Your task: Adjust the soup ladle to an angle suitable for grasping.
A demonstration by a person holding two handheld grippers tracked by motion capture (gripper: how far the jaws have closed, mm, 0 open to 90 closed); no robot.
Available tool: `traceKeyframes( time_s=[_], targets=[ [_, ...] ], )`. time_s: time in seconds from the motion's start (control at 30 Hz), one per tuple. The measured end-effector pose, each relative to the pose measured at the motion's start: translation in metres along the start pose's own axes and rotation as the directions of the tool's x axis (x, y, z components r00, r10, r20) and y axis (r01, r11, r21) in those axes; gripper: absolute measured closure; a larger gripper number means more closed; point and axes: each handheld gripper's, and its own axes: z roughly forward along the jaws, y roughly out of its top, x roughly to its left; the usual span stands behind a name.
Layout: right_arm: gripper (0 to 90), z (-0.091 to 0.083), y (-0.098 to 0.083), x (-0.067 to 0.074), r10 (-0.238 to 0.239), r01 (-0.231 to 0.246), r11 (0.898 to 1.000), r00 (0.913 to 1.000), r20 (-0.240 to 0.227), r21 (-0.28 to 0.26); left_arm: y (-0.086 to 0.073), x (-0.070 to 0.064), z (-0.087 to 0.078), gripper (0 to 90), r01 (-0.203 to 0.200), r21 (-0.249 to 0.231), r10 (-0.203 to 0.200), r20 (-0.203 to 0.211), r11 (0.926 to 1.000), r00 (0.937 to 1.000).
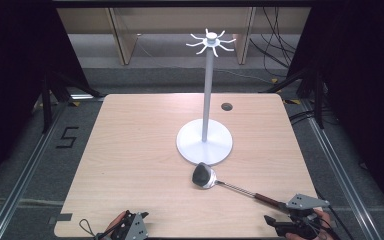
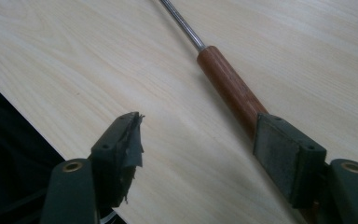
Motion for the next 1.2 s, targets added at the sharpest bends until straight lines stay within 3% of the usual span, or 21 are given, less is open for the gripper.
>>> traceKeyframes(
  time_s=[0.13,0.23,0.4,0.43,0.5,0.57,0.67,0.73,0.8,0.83,1.0,1.07,1.1,1.2],
  targets=[
    [42.8,0.0,0.001,-0.001,-0.049,0.049,0.999,0.9988,-0.007,-0.018,0.0,0.0,-0.001,15.3,-0.004,0.002,0.004,-0.015,1.0,0.9999],
    [50.5,0.0,0.0,-0.001,-0.069,0.069,0.998,0.9976,-0.009,-0.006,0.0,0.0,0.0,15.3,0.0,0.0,0.0,-0.001,1.0,1.0],
    [61.7,0.001,-0.003,-0.001,-0.046,0.045,0.998,0.9989,0.007,0.044,0.0,0.0,0.0,15.3,0.001,-0.002,-0.001,-0.002,1.0,1.0],
    [67.3,0.001,-0.003,-0.003,-0.074,0.073,0.996,0.9971,0.019,0.047,0.0,0.0,0.0,15.3,-0.002,0.001,0.002,-0.005,1.0,1.0],
    [69.6,0.003,-0.003,-0.006,-0.1,0.1,0.994,0.9949,0.009,0.034,0.0,0.0,0.001,15.3,0.001,-0.008,-0.001,-0.004,1.0,1.0],
    [75.5,0.002,-0.004,-0.004,-0.075,0.073,0.997,0.9965,0.037,0.04,0.0,0.0,0.0,15.3,-0.001,0.0,0.001,-0.001,1.0,1.0],
    [82.7,0.001,-0.003,-0.009,-0.129,0.127,0.99,0.9907,0.043,0.061,0.0,0.0,0.001,15.3,0.001,-0.006,-0.001,0.0,1.0,1.0],
    [85.6,0.002,-0.003,-0.008,-0.114,0.108,0.99,0.992,0.054,0.093,0.0,0.0,0.0,15.3,-0.001,-0.008,0.001,-0.012,1.0,0.9999],
    [86.7,0.006,-0.004,-0.009,-0.113,0.109,0.992,0.9913,0.067,0.07,0.0,0.0,0.0,15.3,-0.001,0.001,0.001,-0.013,1.0,0.9999],
    [87.5,0.003,0.0,-0.011,-0.126,0.117,0.987,0.9895,0.071,0.112,0.0,0.0,0.001,15.3,0.003,-0.005,-0.003,0.004,1.0,1.0],
    [89.3,0.006,0.002,-0.017,-0.115,0.103,0.987,0.9882,0.101,0.121,0.0,0.0,0.0,15.3,-0.011,0.013,0.011,-0.02,0.9999,0.9997],
    [89.3,0.008,0.003,-0.023,-0.121,0.109,0.988,0.9866,0.109,0.113,0.0,0.0,0.002,15.3,0.008,-0.008,-0.008,0.003,0.9999,1.0],
    [89.3,0.008,0.003,-0.023,-0.121,0.109,0.988,0.9866,0.109,0.113,0.0,0.0,0.002,15.3,-0.004,-0.001,0.004,-0.023,1.0,0.9997],
    [89.3,0.011,0.007,-0.028,-0.137,0.12,0.985,0.9807,0.14,0.125,0.0,0.0,0.001,15.3,-0.003,0.002,0.003,-0.008,1.0,1.0]
  ],
)
